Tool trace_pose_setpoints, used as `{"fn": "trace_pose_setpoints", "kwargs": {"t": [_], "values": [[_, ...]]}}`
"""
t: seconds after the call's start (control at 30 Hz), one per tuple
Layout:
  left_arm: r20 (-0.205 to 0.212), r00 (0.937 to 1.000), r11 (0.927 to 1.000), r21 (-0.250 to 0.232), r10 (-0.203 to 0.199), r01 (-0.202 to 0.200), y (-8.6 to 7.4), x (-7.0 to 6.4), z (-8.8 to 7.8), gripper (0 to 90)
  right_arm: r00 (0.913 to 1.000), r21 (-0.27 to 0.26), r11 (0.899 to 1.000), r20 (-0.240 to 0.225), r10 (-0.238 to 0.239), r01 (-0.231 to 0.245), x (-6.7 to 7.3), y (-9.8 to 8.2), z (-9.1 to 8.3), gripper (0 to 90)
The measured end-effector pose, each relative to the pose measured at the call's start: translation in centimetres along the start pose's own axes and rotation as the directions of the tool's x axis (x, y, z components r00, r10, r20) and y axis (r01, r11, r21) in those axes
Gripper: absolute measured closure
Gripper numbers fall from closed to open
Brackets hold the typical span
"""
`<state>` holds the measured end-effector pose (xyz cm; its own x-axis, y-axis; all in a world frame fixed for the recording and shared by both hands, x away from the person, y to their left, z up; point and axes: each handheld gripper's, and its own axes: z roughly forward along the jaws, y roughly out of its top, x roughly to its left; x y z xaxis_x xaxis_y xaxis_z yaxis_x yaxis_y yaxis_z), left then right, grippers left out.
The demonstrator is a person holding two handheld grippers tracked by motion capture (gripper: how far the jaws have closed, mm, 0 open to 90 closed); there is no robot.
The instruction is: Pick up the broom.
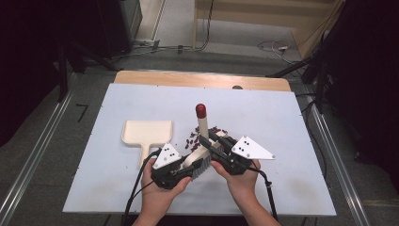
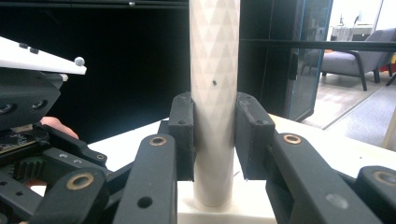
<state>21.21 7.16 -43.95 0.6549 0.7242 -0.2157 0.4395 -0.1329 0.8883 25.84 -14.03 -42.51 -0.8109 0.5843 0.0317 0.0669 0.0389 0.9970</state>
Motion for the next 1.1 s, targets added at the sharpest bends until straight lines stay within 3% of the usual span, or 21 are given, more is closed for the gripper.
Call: {"fn": "trace_pose_setpoints", "kwargs": {"t": [0.13,0.27,0.33,0.47,0.53,0.67,0.7,0.73,0.77,0.8,0.83,0.87,0.93,1.0,1.03,1.07,1.1], "values": [[0.004,0.9998,0.9998,0.012,0.017,-0.017,0.0,0.4,-0.1,68.5,1.0,0.027,1.0,-0.003,-0.007,0.007,-0.1,0.1,0.1,68.6],[0.027,0.999,0.9993,0.007,0.036,-0.036,0.2,1.2,-0.8,68.6,0.9967,0.067,0.998,-0.081,0.004,0.002,-0.9,0.7,0.0,61.1],[0.03,0.9986,0.9991,-0.003,0.042,-0.042,0.5,2.2,-1.7,68.6,0.9911,0.11,0.994,-0.132,0.015,-0.001,-1.7,0.9,0.0,57.8],[0.025,0.9983,0.9985,-0.009,0.054,-0.054,0.7,4.3,-3.3,68.6,0.9848,0.173,0.985,-0.173,0.011,0.019,-2.9,1.1,-0.2,49.6],[0.037,0.9968,0.9975,-0.013,0.07,-0.07,0.7,5.4,-4.2,68.6,0.9831,0.201,0.98,-0.181,0.029,0.008,-3.7,1.3,-0.5,43.8],[0.088,0.9878,0.9917,-0.003,0.128,-0.128,0.6,6.5,-5.2,68.6,0.9773,0.233,0.972,-0.208,0.041,0.009,-4.6,1.6,-0.8,38.3],[0.14,0.9779,0.9874,0.007,0.156,-0.158,0.4,6.9,-5.4,68.6,0.9714,0.264,0.964,-0.236,0.028,0.036,-5.1,1.8,-0.9,38.6],[0.158,0.974,0.9861,0.009,0.162,-0.166,0.3,6.9,-5.3,68.6,0.966,0.281,0.958,-0.258,0.025,0.05,-5.2,1.8,-0.9,38.6],[0.158,0.974,0.9861,0.009,0.162,-0.166,0.3,6.9,-5.3,68.6,0.9622,0.294,0.954,-0.272,0.02,0.063,-5.3,1.8,-0.9,38.6],[0.187,0.9671,0.9839,0.015,0.172,-0.178,0.2,6.9,-5.3,68.6,0.9622,0.294,0.954,-0.272,0.02,0.063,-5.3,1.8,-0.9,38.6],[0.242,0.9524,0.9803,0.022,0.185,-0.196,0.0,6.9,-5.2,68.6,0.9488,0.319,0.943,-0.316,0.014,0.092,-5.3,1.8,-0.8,38.6],[0.242,0.9524,0.9803,0.022,0.185,-0.196,0.0,6.9,-5.2,68.6,0.9448,0.327,0.939,-0.327,0.008,0.105,-5.3,1.8,-0.8,38.7],[0.285,0.936,0.9748,0.024,0.206,-0.222,-0.2,6.7,-5.1,68.6,0.9309,0.347,0.929,-0.365,0.011,0.125,-5.2,1.7,-0.7,38.6],[0.32,0.9205,0.9693,0.025,0.224,-0.245,-0.2,6.6,-5.0,68.6,0.9115,0.374,0.915,-0.411,0.019,0.15,-5.0,1.5,-0.5,38.6],[0.341,0.9121,0.9676,0.025,0.228,-0.251,-0.3,6.4,-5.0,68.6,0.9115,0.374,0.915,-0.411,0.019,0.15,-5.0,1.5,-0.5,38.6],[0.362,0.9021,0.9648,0.025,0.235,-0.262,-0.3,6.4,-4.9,68.6,0.9004,0.384,0.909,-0.435,0.021,0.164,-4.9,1.3,-0.4,38.7],[0.377,0.8952,0.9634,0.027,0.237,-0.267,-0.3,6.2,-4.9,68.6,0.8742,0.409,0.895,-0.483,0.047,0.178,-4.5,1.0,-0.2,39.3]]}}
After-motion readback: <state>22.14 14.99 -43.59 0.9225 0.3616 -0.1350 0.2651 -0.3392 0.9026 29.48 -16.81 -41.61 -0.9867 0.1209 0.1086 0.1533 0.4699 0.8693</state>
